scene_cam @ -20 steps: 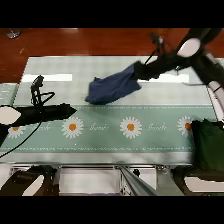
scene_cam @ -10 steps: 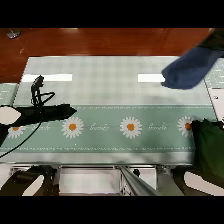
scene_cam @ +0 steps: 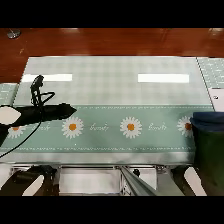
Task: Fold the shirts.
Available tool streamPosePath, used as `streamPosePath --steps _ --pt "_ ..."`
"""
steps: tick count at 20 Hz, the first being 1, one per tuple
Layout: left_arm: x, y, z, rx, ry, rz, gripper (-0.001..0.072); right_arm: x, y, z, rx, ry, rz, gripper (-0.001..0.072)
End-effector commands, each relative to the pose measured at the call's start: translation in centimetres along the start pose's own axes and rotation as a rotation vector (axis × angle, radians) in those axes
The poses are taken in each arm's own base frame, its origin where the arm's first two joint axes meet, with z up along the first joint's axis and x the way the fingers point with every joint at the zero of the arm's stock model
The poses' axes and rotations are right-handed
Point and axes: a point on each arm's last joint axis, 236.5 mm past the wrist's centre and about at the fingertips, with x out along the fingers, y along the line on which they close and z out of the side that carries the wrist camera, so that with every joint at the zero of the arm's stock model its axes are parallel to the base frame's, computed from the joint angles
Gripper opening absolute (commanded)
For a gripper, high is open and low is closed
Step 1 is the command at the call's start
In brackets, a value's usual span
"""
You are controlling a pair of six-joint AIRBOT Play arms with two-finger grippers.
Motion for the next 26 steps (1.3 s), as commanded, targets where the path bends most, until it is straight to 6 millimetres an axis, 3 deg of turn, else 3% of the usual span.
streamPosePath --steps 1,4,5,6,7,9,10,12,13,14,15,17,18,20,21,23,24,26 --pt "0.0 0.0 0.2 0.011 -0.007 0.000 0.0021 2.2 -8.2 -7.0 0.255 0.046 -0.229 0.0023" --pt "0.0 0.1 0.9 0.011 -0.036 0.004 0.0021 4.5 -10.7 -11.4 0.351 0.033 -0.303 0.0038" --pt "0.0 0.1 1.0 0.011 -0.044 0.005 0.0021 5.0 -11.2 -11.8 0.410 0.006 -0.320 0.0242" --pt "0.0 0.1 1.0 0.011 -0.043 0.005 0.0020 5.5 -10.9 -10.8 0.426 -0.039 -0.294 0.0518" --pt "0.0 0.1 1.1 0.023 -0.044 0.007 0.0020 6.1 -8.5 -8.1 0.339 -0.076 -0.177 0.0616" --pt "-0.4 0.5 1.8 0.058 -0.051 0.027 0.0019 5.7 -2.2 -2.5 0.157 -0.108 0.087 0.0610" --pt "-0.9 0.4 3.0 0.059 -0.059 0.032 0.0020 5.1 1.2 -0.1 0.111 -0.103 0.226 0.0567" --pt "-3.1 -0.9 7.2 0.072 -0.112 0.023 0.0020 2.5 9.5 3.3 0.001 -0.068 0.541 0.0307" --pt "-4.5 -2.3 9.8 0.100 -0.151 0.010 0.0019 0.7 14.3 4.1 -0.096 -0.060 0.704 0.0119" --pt "-5.9 -4.5 12.5 0.143 -0.183 -0.012 0.0019 -0.7 18.4 4.1 -0.197 -0.063 0.817 0.0023" --pt "-7.2 -7.0 14.9 0.198 -0.209 -0.037 0.0018 -1.3 22.1 3.5 -0.297 -0.064 0.874 0.0023" --pt "-8.0 -10.7 17.7 0.294 -0.226 -0.054 0.0019 0.7 27.5 -0.2 -0.503 -0.023 0.842 0.0023" --pt "-7.4 -11.2 17.8 0.317 -0.199 -0.036 0.0019 2.8 29.2 -2.6 -0.624 0.004 0.774 0.0023" --pt "-4.5 -10.0 15.4 0.337 -0.085 0.036 0.0018 9.0 30.7 -7.4 -0.825 0.052 0.546 0.0023" --pt "-2.5 -8.1 13.7 0.350 -0.024 0.102 0.0019 12.0 30.5 -8.9 -0.880 0.069 0.428 0.0023" --pt "0.3 -1.7 10.8 0.291 0.079 0.279 0.0020 17.0 29.3 -10.5 -0.921 0.110 0.233 0.0023" --pt "0.8 0.8 9.7 0.239 0.119 0.330 0.0020 18.4 28.9 -10.9 -0.912 0.138 0.186 0.0023" --pt "0.6 3.2 8.8 0.184 0.164 0.358 0.0021 19.7 28.8 -11.3 -0.922 0.164 0.161 0.0023"
